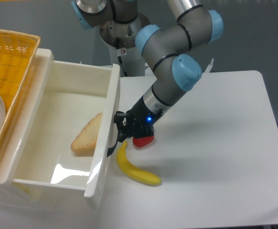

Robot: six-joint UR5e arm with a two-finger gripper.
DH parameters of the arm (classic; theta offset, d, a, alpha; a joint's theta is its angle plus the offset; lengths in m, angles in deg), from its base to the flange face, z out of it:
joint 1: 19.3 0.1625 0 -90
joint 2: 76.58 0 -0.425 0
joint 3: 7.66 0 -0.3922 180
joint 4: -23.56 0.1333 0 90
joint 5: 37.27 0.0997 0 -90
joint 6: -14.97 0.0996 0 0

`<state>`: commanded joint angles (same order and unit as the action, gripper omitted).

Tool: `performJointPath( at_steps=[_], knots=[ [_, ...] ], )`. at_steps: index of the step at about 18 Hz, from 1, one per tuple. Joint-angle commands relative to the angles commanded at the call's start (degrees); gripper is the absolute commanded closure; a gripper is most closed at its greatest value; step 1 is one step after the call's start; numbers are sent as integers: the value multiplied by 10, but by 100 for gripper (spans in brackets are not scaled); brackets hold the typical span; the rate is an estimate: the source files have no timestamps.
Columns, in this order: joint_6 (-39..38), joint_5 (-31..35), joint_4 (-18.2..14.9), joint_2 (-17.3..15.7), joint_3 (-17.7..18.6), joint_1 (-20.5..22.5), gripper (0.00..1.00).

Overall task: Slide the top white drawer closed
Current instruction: 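Lower the gripper against the drawer's front panel beside its black handle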

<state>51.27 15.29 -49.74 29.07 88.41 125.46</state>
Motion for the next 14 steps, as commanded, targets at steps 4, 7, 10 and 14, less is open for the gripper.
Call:
performJointPath(
  at_steps=[4, 7, 10, 14],
  knots=[
    [0, -4, -9, -4, 0, -2, 97],
    [0, -4, -15, -7, 0, -4, 97],
    [-1, -4, -18, -8, 0, -6, 97],
    [-4, -4, -23, -12, 0, -11, 97]
  ],
)
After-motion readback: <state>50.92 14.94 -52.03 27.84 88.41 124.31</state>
